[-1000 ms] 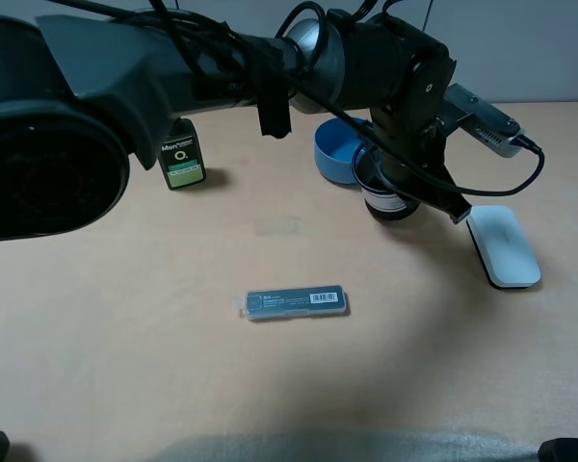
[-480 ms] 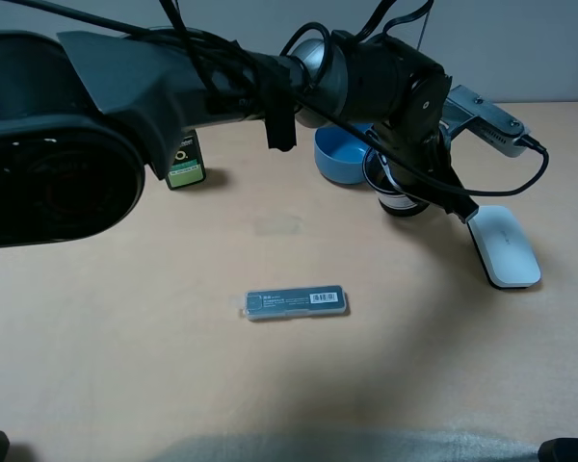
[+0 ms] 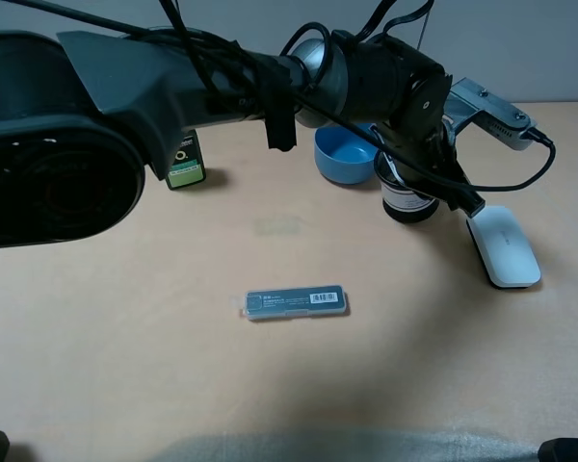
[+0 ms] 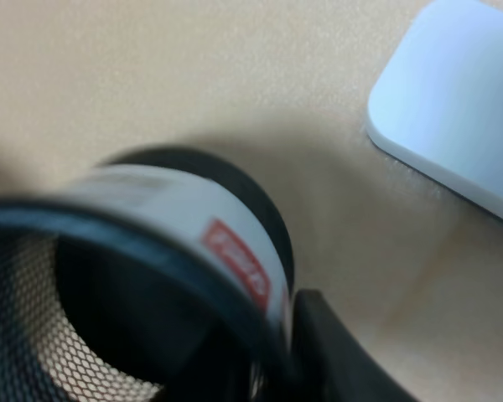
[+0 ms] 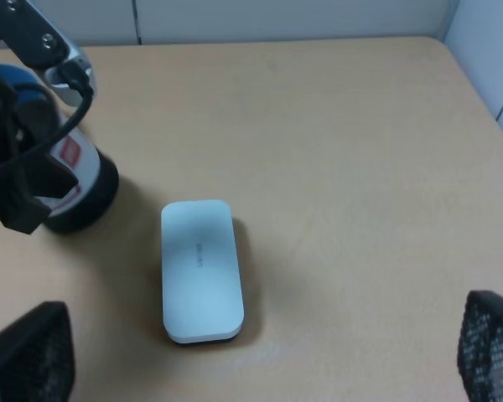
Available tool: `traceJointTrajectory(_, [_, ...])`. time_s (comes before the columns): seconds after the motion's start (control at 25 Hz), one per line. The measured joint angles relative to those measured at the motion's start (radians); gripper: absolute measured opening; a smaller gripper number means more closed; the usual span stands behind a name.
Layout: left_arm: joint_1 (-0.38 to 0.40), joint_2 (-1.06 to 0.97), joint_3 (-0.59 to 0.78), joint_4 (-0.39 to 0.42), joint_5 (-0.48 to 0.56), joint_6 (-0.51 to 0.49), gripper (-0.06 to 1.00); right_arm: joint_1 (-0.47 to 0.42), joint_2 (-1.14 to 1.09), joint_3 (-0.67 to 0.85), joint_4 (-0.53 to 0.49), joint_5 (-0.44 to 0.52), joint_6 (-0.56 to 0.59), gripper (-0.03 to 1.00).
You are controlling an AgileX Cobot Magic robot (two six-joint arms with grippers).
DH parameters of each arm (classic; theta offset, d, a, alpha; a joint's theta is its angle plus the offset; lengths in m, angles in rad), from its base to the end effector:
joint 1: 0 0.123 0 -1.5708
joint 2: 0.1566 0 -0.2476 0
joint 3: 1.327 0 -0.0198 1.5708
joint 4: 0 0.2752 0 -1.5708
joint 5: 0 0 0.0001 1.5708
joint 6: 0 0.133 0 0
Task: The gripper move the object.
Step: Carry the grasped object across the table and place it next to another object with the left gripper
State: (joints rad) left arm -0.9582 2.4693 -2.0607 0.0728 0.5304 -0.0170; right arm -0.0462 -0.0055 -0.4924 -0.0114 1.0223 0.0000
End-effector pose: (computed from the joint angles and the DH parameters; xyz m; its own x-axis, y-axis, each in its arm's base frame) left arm 0.3320 -0.4638 0.0770 -0.3950 0.6416 -0.6575 0.8226 0.5657 0.0578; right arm 0.0940 -0.0056 0.2724 -0.4232 0.0136 -0.9059 0.0525 0.9986 -0.0095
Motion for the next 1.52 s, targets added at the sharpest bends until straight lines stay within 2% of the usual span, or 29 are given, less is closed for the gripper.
traceJointTrajectory(0.4, [0.0,0.0,0.0,0.0,0.0,0.0,0.43,0.0,0.0,0.0,0.001,0.0,0.0,0.69])
traceJointTrajectory(0.72, [0.0,0.0,0.0,0.003,-0.005,0.0,0.73,0.0,0.0,0.0,0.001,0.0,0.0,0.69])
traceJointTrajectory(0.84, [0.0,0.0,0.0,0.003,-0.01,0.0,0.81,0.0,0.0,0.0,0.001,0.0,0.0,0.69])
traceJointTrajectory(1.12, [0.0,-0.002,0.0,0.003,-0.012,0.0,0.87,0.0,0.0,0.0,0.001,0.001,0.0,0.69])
traceJointTrajectory(1.52, [0.0,-0.051,-0.031,0.005,0.001,0.001,0.88,0.0,0.0,0.0,0.001,0.001,0.0,0.69])
